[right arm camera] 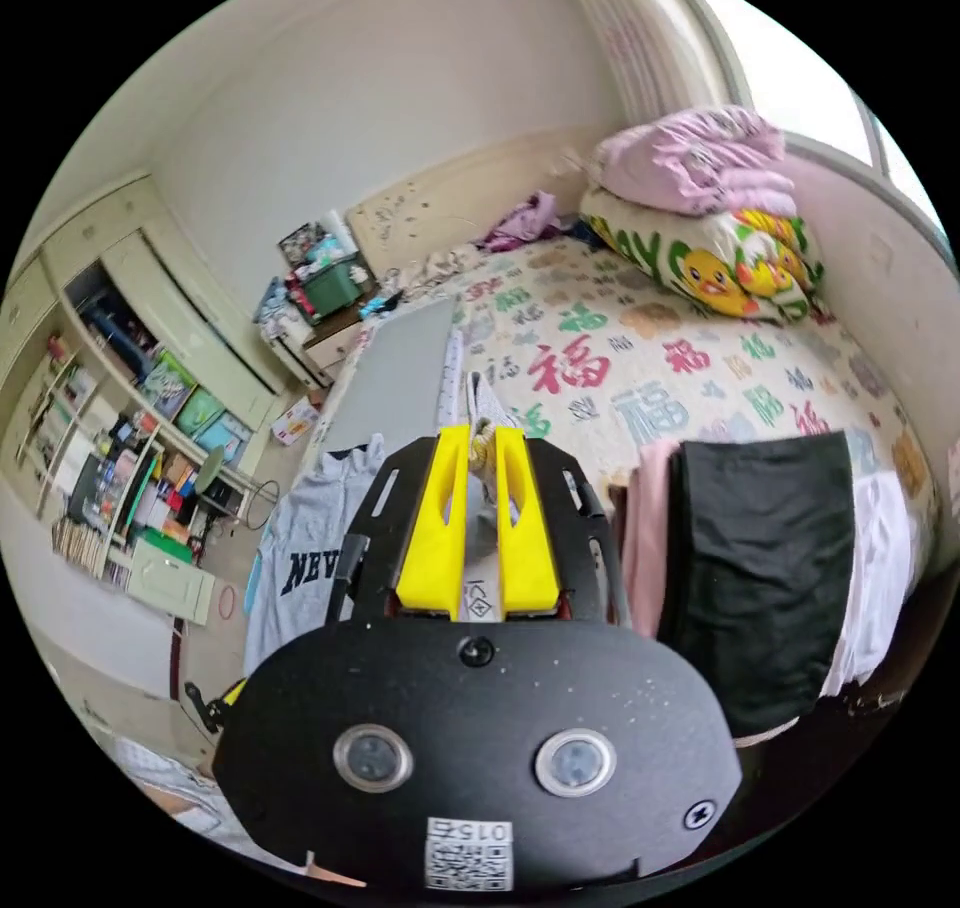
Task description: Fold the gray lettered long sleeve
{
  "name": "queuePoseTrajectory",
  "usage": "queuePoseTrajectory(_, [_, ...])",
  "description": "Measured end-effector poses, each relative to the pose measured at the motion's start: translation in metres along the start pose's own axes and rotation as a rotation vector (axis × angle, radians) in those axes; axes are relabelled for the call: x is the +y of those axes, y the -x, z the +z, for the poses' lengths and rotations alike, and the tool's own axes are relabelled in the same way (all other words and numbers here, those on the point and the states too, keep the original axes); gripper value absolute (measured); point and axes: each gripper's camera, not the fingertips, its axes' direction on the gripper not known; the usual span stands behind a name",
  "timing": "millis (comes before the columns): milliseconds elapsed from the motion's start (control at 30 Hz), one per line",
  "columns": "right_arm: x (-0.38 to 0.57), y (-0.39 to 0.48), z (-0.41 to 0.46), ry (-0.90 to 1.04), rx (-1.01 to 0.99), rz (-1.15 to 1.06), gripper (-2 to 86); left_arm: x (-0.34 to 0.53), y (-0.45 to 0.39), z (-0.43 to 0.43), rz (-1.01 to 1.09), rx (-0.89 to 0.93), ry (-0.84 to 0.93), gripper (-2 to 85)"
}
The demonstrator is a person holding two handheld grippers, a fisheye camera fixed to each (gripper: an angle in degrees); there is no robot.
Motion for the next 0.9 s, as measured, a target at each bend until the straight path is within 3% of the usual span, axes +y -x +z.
queuePoseTrajectory(167, [-0.02,0.149,-0.04,-0.038,-0.143,-0.314,5.6,-0.015,0.041,-0.022,-0.082,0.218,-0.083,3.4])
queuePoseTrajectory(333, [0.022,0.27,-0.014,0.008,-0.3,-0.451,5.5,-0.038,0.077,-0.029,-0.194,0.526,-0.221,7.5])
queuePoseTrajectory(467, [0.082,0.356,0.059,0.242,-0.386,-0.459,4.7,-0.048,0.127,0.002,-0.463,0.851,-0.295,13.7])
queuePoseTrajectory(600, [0.114,0.4,0.101,0.441,-0.472,-0.408,0.5,-0.039,0.168,0.059,-0.698,1.086,-0.225,14.2])
queuePoseTrajectory(733, [0.109,0.442,0.096,0.531,-0.449,-0.431,0.0,-0.04,0.178,0.088,-0.748,1.142,-0.145,13.7])
queuePoseTrajectory(900, [0.072,0.486,0.047,0.438,-0.364,-0.489,1.7,-0.069,0.175,0.093,-0.63,0.991,-0.092,12.2])
